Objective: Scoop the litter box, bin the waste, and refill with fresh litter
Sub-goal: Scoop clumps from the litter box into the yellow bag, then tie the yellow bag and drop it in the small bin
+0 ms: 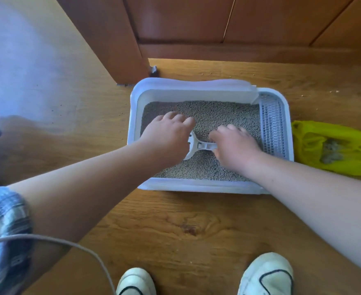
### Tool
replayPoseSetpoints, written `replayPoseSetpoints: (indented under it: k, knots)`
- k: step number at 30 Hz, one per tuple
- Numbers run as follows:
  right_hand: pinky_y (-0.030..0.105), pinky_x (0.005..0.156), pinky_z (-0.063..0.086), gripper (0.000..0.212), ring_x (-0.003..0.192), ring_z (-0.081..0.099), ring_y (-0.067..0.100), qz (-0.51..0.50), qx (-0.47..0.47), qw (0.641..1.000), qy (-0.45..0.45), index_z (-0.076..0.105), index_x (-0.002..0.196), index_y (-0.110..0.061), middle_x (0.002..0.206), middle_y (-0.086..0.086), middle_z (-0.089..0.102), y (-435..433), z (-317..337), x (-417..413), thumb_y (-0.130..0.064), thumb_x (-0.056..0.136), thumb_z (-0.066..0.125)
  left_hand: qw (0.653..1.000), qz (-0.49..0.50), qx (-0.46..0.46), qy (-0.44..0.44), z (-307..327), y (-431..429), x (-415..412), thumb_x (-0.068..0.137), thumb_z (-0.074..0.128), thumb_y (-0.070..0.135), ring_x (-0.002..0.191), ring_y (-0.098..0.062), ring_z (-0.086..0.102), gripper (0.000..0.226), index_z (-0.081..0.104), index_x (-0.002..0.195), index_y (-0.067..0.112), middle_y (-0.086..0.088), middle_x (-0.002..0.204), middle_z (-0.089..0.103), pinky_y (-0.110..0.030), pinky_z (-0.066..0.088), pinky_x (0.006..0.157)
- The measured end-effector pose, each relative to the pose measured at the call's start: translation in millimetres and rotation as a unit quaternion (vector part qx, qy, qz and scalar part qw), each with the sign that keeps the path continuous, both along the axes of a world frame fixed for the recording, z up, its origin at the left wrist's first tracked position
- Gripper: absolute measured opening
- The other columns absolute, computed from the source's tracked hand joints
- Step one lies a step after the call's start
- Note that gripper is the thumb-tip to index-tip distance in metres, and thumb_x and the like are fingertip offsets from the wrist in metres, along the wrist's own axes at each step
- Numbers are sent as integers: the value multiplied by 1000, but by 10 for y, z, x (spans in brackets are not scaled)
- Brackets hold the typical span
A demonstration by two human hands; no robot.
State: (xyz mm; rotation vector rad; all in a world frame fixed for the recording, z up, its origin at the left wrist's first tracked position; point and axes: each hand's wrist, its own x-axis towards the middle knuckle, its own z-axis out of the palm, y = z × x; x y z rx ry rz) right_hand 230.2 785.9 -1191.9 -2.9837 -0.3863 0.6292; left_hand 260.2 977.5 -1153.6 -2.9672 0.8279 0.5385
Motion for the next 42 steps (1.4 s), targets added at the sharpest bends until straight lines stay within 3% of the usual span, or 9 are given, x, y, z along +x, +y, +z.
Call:
replayPoseSetpoints:
  k: [3, 8, 11, 17, 25, 30, 33, 37, 42]
  knots:
    - [43, 93, 44, 21, 108, 54, 25, -28, -6, 999, -16, 59, 114, -23, 109, 0, 59, -94, 152, 9, -25, 96, 50, 997, 51, -15, 62, 90, -180, 94, 90, 43, 22, 120, -27, 47, 40, 44, 130, 21, -3, 123, 55, -39, 40, 82]
    - [47, 99, 43, 33, 116, 53, 29, -46, -33, 998, 8, 55, 126, -22, 118, 5, 59, -290, 662, 118, -32, 96, 46, 997, 55, -37, 34, 526, -424, 528, 92, 43, 23, 116, -30, 51, 40, 43, 132, 21, -6, 124, 55, -42, 45, 76]
    - [48, 105, 40, 40, 124, 50, 29, -33, -48, 998, 39, 50, 135, -25, 129, 4, 57, -385, 1138, 186, -33, 95, 47, 996, 66, -52, 39, 971, -593, 569, 95, 44, 30, 118, -32, 52, 42, 42, 136, 23, -7, 128, 54, -42, 43, 79]
    - [49, 97, 48, 40, 122, 50, 31, -150, -26, 988, 39, 51, 133, -25, 128, 6, 57, -747, 2143, -44, -31, 93, 50, 983, 91, -140, 82, 1610, -972, 96, 92, 43, 26, 119, -34, 50, 42, 44, 133, 16, -10, 130, 54, -46, 45, 92]
    - [44, 95, 47, 37, 123, 47, 25, -306, -51, 950, 25, 50, 133, -29, 130, -1, 54, -1652, 2746, -897, -29, 97, 47, 972, -6, -183, 144, 1667, -1711, -366, 93, 42, 21, 121, -33, 48, 38, 46, 131, 16, -9, 132, 53, -46, 46, 93]
    - [40, 93, 49, 34, 118, 55, 25, -322, -30, 941, 100, 53, 131, -30, 138, -1, 52, -2153, 2337, -1056, -32, 98, 46, 977, -61, -151, 138, 1402, -2061, -459, 93, 42, 21, 117, -34, 49, 35, 46, 126, 13, -10, 125, 53, -45, 46, 90]
    - [44, 97, 49, 36, 127, 51, 26, -319, -22, 940, 119, 52, 132, -31, 146, 1, 48, -2402, 1773, -1115, -32, 97, 46, 979, -77, -102, 158, 1042, -2186, -488, 92, 42, 22, 118, -35, 49, 37, 45, 128, 13, -10, 126, 53, -47, 46, 92]
    - [41, 96, 49, 36, 121, 56, 30, -366, 30, 921, 132, 57, 129, -22, 135, 6, 56, -2666, 1077, -1254, -23, 93, 54, 979, -110, -47, 163, 627, -2485, -488, 89, 46, 22, 121, -35, 48, 42, 45, 131, 16, -10, 130, 51, -48, 46, 93]
    - [35, 84, 51, 25, 108, 61, 28, -468, 85, 872, 117, 59, 121, -22, 124, 4, 62, -2821, 241, -1397, -17, 97, 52, 965, -65, -97, 235, 108, -3093, -430, 92, 48, 11, 115, -33, 55, 48, 45, 139, 18, -13, 134, 50, -38, 46, 88]
